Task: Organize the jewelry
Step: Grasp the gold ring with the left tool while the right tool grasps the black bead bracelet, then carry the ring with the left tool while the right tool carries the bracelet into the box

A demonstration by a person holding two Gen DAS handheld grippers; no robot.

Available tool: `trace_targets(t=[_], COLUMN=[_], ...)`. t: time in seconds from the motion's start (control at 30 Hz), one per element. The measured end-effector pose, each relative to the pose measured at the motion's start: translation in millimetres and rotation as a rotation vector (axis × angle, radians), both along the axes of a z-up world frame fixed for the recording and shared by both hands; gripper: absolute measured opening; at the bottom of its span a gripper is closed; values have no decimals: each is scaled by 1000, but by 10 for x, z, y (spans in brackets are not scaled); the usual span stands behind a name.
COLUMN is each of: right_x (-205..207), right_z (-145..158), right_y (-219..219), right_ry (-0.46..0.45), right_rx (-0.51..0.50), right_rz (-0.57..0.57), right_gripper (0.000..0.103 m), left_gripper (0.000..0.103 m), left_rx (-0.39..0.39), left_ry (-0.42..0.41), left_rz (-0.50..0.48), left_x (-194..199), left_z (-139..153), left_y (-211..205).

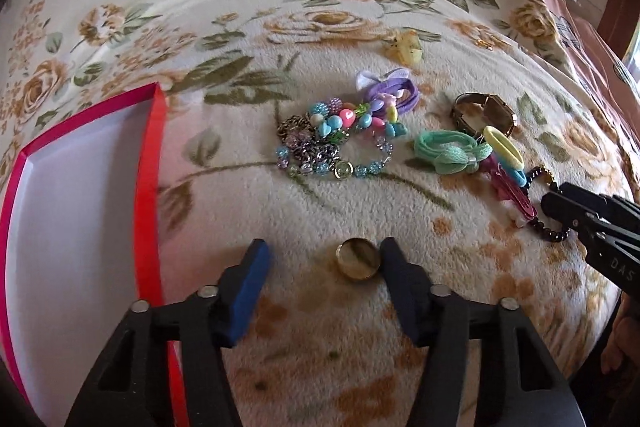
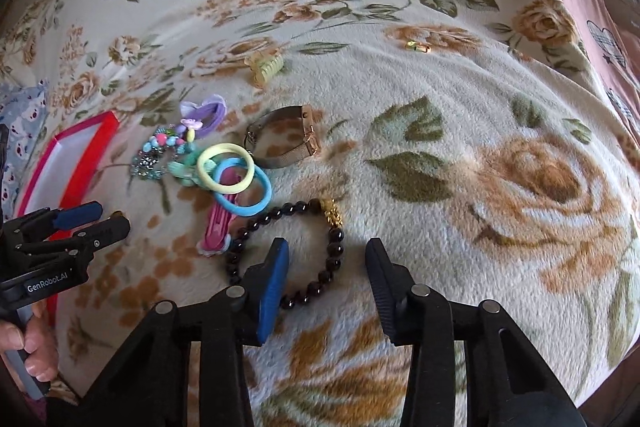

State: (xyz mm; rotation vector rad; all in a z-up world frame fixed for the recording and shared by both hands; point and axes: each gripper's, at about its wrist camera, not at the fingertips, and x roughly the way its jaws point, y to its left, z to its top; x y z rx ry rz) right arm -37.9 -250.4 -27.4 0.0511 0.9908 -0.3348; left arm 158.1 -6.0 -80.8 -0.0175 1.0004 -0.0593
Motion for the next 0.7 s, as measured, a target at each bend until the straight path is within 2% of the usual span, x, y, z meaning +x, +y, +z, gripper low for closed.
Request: trace_targets(t=[0.03,0.07,0.1,0.13,0.17,0.4,0.7], right_x=[10,14,13,12,16,-29,-81], right_z=[-7,-13,-16,-18,-19,87,452], right_y=[14,21,34,47,55,105,365], right_ry=[2,1,0,0,-1,-26,-106], right_rx=[-8,-14,-20,-26,-26,4,21], right_rz=[2,6,9,13,17,35,100], right_gripper=[31,28,20,11,8,8,8], left_gripper=[34,28,23,23,23,22,22], left_rx=[-6,-10,-13,-10,-10,-112,-173], left_ry=[-1,-1,-2,-4,-7,-10,-67], left_rz=[-12,-18,-26,-31,-34,-14,21], left_x=[5,-9,-15,-22,-35,-191,-509], left_z=[-8,-14,-15,-16,-15,81,375], left_y=[-4,-5,-12,-19,-15,155,376])
